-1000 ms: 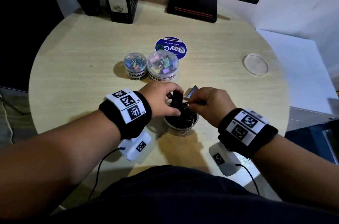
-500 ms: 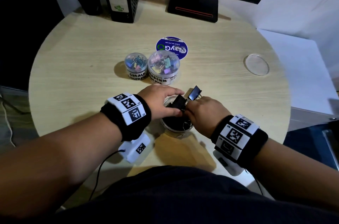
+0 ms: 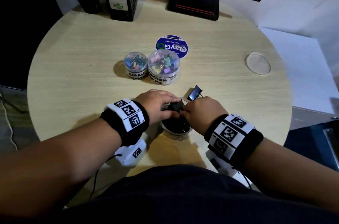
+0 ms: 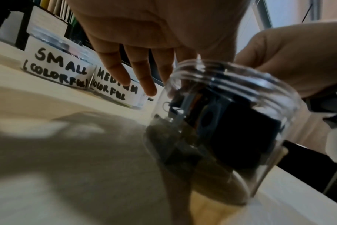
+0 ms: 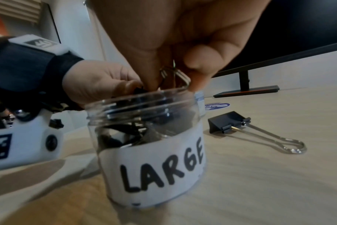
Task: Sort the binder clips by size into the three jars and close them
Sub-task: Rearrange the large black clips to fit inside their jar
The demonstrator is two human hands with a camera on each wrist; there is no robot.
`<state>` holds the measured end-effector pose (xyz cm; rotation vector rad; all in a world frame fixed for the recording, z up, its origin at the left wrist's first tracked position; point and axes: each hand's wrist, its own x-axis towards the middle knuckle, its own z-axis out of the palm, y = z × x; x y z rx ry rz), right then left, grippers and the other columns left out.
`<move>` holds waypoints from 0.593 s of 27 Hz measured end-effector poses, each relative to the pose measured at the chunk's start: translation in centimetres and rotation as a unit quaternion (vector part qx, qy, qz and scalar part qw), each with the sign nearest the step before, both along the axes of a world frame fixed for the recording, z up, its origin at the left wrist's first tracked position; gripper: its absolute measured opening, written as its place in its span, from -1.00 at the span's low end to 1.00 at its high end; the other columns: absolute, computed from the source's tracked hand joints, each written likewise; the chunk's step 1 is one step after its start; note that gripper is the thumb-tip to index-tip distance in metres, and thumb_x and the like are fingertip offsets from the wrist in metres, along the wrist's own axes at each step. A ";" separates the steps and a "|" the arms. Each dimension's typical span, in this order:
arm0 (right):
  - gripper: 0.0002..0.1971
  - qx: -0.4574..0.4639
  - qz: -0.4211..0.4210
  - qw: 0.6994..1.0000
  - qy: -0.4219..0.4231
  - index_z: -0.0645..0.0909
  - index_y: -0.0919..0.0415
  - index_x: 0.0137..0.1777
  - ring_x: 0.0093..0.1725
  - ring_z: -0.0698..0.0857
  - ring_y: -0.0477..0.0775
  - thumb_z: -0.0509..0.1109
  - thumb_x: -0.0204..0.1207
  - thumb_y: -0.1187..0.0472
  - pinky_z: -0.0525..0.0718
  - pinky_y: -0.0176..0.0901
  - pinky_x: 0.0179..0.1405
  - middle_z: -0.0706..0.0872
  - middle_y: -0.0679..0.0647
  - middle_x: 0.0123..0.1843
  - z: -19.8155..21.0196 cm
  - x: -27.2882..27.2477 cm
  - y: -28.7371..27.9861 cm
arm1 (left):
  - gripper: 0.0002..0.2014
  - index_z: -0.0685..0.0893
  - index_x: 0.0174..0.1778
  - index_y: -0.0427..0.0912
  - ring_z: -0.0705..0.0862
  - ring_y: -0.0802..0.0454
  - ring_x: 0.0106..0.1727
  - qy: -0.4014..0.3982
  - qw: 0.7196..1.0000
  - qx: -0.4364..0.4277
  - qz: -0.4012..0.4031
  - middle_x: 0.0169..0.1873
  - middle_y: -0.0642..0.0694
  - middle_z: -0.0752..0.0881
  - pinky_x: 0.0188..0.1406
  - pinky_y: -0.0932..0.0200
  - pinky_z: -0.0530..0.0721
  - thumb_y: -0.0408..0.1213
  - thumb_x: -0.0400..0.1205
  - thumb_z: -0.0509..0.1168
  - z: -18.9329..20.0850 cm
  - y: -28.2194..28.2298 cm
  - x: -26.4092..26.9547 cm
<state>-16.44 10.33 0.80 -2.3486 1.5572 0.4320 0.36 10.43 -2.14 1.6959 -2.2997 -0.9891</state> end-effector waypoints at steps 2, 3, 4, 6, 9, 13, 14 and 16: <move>-0.67 0.003 -0.015 1.000 0.001 0.66 0.11 0.10 0.06 0.65 0.21 0.17 0.62 -0.05 0.44 -0.14 -0.21 0.71 0.17 -0.01 0.0 0.2 -0.3 | -0.47 0.48 0.43 0.21 0.43 0.02 0.41 -0.012 1.000 0.002 0.004 0.40 0.12 0.51 0.43 0.14 0.34 0.08 0.51 0.36 -0.4 0.3 -0.1; -0.67 0.005 -0.020 1.000 -0.002 0.67 0.10 0.11 0.06 0.65 0.20 0.18 0.61 -0.06 0.44 -0.15 -0.21 0.71 0.17 0.00 0.1 0.3 -0.5 | -0.47 0.47 0.43 0.24 0.44 0.01 0.39 -0.016 1.000 -0.003 0.007 0.39 0.11 0.51 0.41 0.10 0.37 0.09 0.52 0.35 -0.6 0.5 -0.2; -0.67 0.009 -0.024 1.000 -0.005 0.67 0.08 0.12 0.07 0.64 0.19 0.19 0.61 -0.07 0.44 -0.16 -0.20 0.71 0.17 0.00 0.1 0.3 -0.7 | -0.48 0.47 0.43 0.25 0.45 -0.01 0.36 -0.015 1.000 -0.010 0.014 0.36 0.10 0.52 0.39 0.07 0.40 0.09 0.52 0.34 -0.8 0.7 -0.2; -0.67 0.018 -0.029 0.999 -0.010 0.69 0.07 0.13 0.06 0.64 0.18 0.19 0.60 -0.07 0.42 -0.17 -0.20 0.71 0.16 0.01 0.1 0.3 -0.8 | -0.49 0.49 0.42 0.21 0.47 -0.02 0.32 -0.005 0.999 -0.021 0.034 0.32 0.07 0.54 0.35 0.04 0.44 0.09 0.52 0.34 -0.8 0.9 -0.3; -0.66 0.022 -0.038 0.999 -0.006 0.69 0.12 0.12 -0.03 0.61 0.18 0.20 0.60 -0.05 0.41 -0.16 -0.23 0.71 0.18 -0.01 -0.1 0.7 -0.9 | -0.48 0.50 0.41 0.20 0.47 -0.02 0.30 0.001 0.999 -0.019 0.040 0.28 0.06 0.56 0.34 0.04 0.44 0.12 0.51 0.33 -0.7 0.9 -0.4; -0.68 0.053 -0.042 0.997 -0.026 0.71 0.12 0.11 0.00 0.65 0.16 0.24 0.59 -0.05 0.44 -0.16 -0.20 0.74 0.16 -0.02 0.4 0.5 -0.9 | -0.36 0.50 0.42 0.20 0.48 0.14 0.28 0.052 0.998 0.030 0.024 0.25 0.11 0.53 0.28 0.26 0.40 0.06 0.40 0.49 -0.3 0.6 0.1; -0.70 0.064 -0.033 0.997 -0.037 0.71 0.11 0.12 0.03 0.67 0.15 0.25 0.59 -0.01 0.49 -0.16 -0.16 0.76 0.14 -0.02 0.7 0.2 -0.9 | -0.30 0.48 0.43 0.22 0.46 0.20 0.28 0.054 0.997 0.054 0.013 0.26 0.14 0.50 0.28 0.30 0.37 0.06 0.35 0.53 0.0 0.5 0.4; -0.73 0.084 -0.021 0.994 -0.061 0.69 0.10 0.18 0.06 0.69 0.12 0.29 0.56 0.07 0.59 -0.12 0.03 0.78 0.11 -0.01 1.7 -0.4 -0.8 | -0.23 0.44 0.43 0.29 0.46 0.22 0.30 0.054 0.994 0.089 -0.007 0.28 0.18 0.48 0.36 0.26 0.38 0.04 0.28 0.57 0.2 0.2 1.2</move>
